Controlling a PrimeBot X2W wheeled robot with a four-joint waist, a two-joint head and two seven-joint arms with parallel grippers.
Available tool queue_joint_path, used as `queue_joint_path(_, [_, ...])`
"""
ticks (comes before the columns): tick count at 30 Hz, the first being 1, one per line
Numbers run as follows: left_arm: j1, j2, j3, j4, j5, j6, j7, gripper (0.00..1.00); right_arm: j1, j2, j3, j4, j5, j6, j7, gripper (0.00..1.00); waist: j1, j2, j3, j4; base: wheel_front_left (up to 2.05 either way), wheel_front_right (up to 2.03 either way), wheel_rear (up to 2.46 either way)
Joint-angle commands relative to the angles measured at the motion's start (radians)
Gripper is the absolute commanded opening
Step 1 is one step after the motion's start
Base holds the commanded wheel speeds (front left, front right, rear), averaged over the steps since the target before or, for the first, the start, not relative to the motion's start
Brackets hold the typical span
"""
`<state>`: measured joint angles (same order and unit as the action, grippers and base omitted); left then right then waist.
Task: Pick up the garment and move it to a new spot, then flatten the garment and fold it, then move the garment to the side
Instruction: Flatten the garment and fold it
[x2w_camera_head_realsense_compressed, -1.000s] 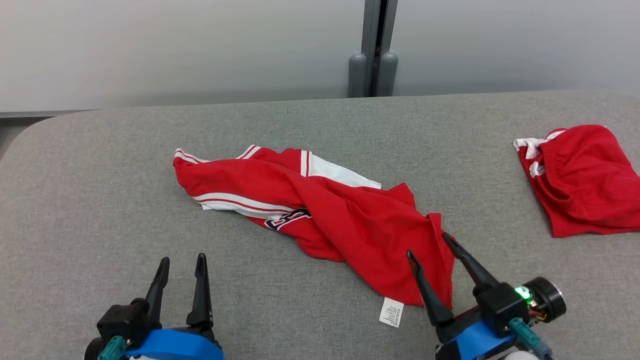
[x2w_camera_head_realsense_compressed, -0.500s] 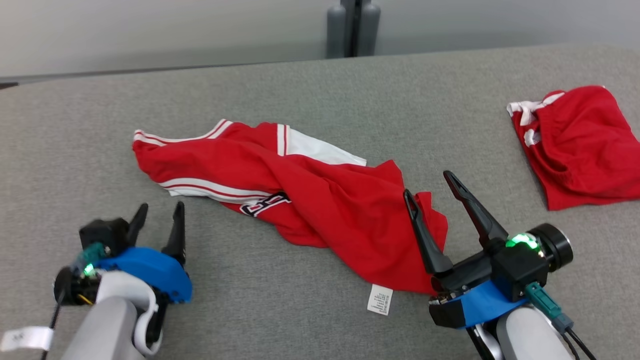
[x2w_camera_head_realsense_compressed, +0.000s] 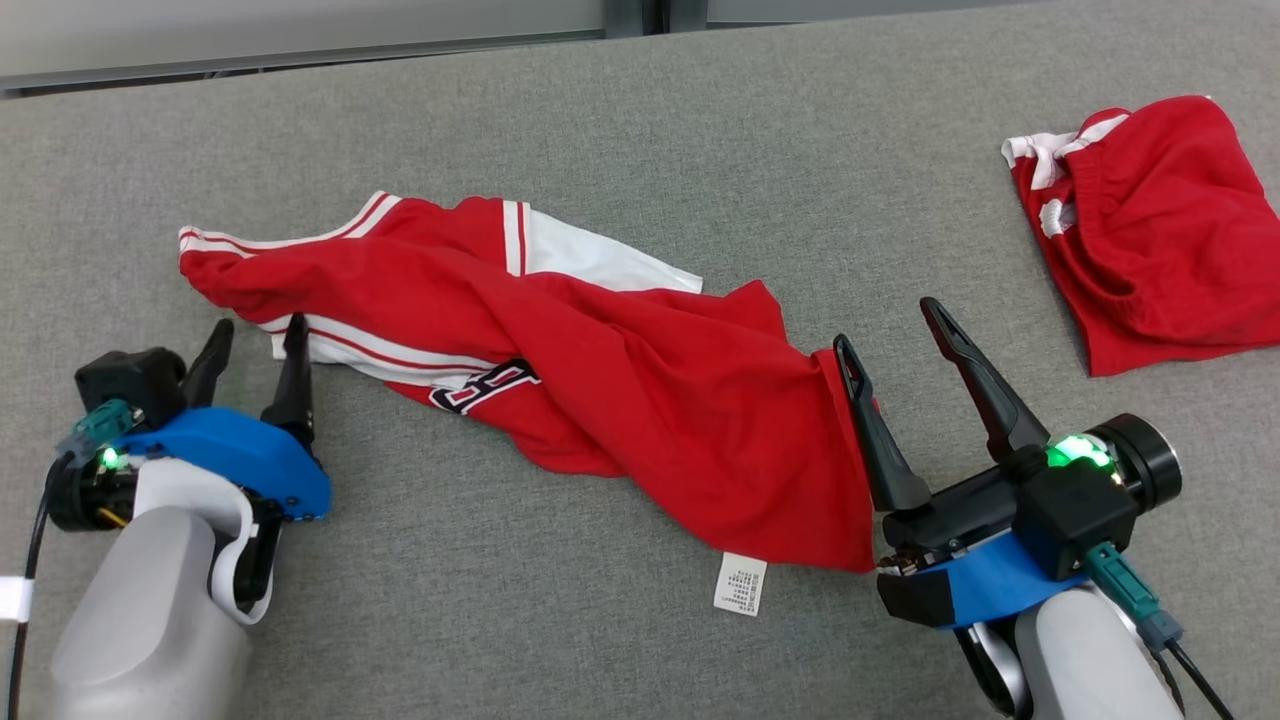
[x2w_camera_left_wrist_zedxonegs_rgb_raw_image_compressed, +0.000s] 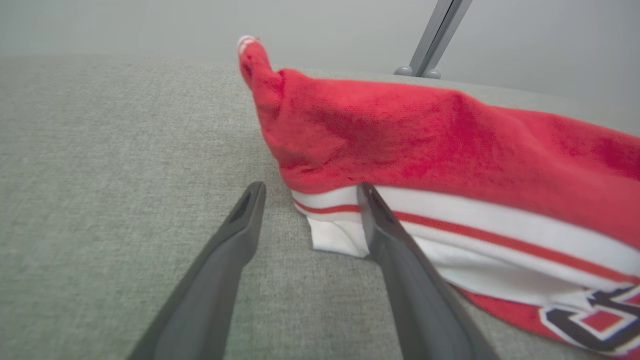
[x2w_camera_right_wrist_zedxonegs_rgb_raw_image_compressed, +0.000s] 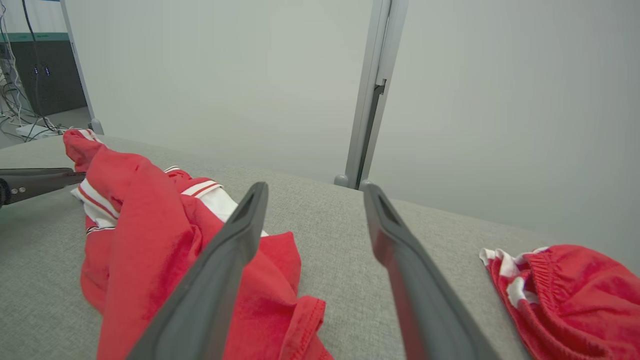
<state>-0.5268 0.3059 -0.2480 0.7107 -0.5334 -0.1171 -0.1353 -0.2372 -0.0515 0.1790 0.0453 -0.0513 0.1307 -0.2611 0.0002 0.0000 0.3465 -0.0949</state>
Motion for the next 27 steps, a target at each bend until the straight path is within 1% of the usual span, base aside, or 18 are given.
queue_joint_path(1, [-0.028, 0.000, -0.023, -0.001, -0.011, -0.010, -0.008, 1.00, -0.012, 0.001, -0.005, -0.007, -0.005, 0.000, -0.004, 1.00, -0.0002, 0.0000, 0.005, 0.001, 0.00, 0.00, 0.00])
queue_joint_path(4, [-0.042, -0.004, -0.060, -0.001, -0.035, -0.015, 0.001, 1.00, -0.015, 0.002, -0.007, -0.006, -0.006, 0.000, -0.004, 1.00, -0.0002, 0.0000, 0.010, 0.003, 0.00, 0.00, 0.00])
queue_joint_path(8, [-0.053, 0.006, -0.123, 0.028, -0.065, -0.013, 0.057, 1.00, -0.020, 0.002, -0.002, 0.000, -0.001, 0.000, -0.005, 1.00, -0.0002, 0.0000, 0.010, 0.005, 0.00, 0.00, 0.00])
queue_joint_path(9, [-0.058, 0.010, -0.139, 0.035, -0.066, -0.014, 0.068, 0.88, -0.021, 0.002, -0.002, 0.000, 0.000, 0.000, -0.005, 1.00, -0.0002, 0.0000, 0.010, 0.005, 0.00, 0.00, 0.00])
queue_joint_path(10, [-0.060, 0.011, -0.148, 0.041, -0.071, -0.014, 0.071, 0.44, -0.023, 0.002, -0.001, 0.000, 0.000, 0.000, -0.005, 1.00, -0.0002, 0.0000, 0.009, 0.004, 0.00, 0.00, 0.00])
queue_joint_path(11, [-0.061, 0.011, -0.156, 0.044, -0.078, -0.014, 0.070, 0.16, -0.025, 0.001, -0.001, -0.001, 0.001, 0.000, -0.005, 1.00, -0.0002, 0.0000, 0.008, 0.004, 0.00, 0.00, 0.00])
queue_joint_path(12, [-0.065, 0.012, -0.163, 0.045, -0.084, -0.014, 0.067, 0.00, -0.026, 0.001, -0.002, 0.000, 0.002, 0.000, -0.005, 1.00, -0.0002, 0.0000, 0.007, 0.005, 0.00, 0.00, 0.00])
queue_joint_path(16, [-0.074, 0.022, -0.188, 0.040, -0.090, -0.013, 0.051, 0.00, -0.023, 0.001, -0.009, 0.002, 0.001, 0.000, -0.005, 1.00, -0.0002, 0.0000, 0.000, 0.009, 0.00, 0.00, 0.00])
queue_joint_path(23, [-0.068, 0.043, -0.213, 0.015, -0.072, -0.013, -0.033, 0.00, -0.003, 0.001, -0.028, 0.006, 0.010, 0.000, -0.005, 1.00, -0.0002, 0.0000, -0.037, 0.033, 0.00, 0.00, 0.00])
queue_joint_path(27, [-0.031, 0.059, -0.214, -0.036, -0.054, 0.007, -0.073, 0.00, 0.013, 0.001, -0.038, 0.012, 0.018, 0.000, -0.005, 1.00, -0.0002, 0.0000, -0.068, 0.054, 0.00, 0.00, 0.00])
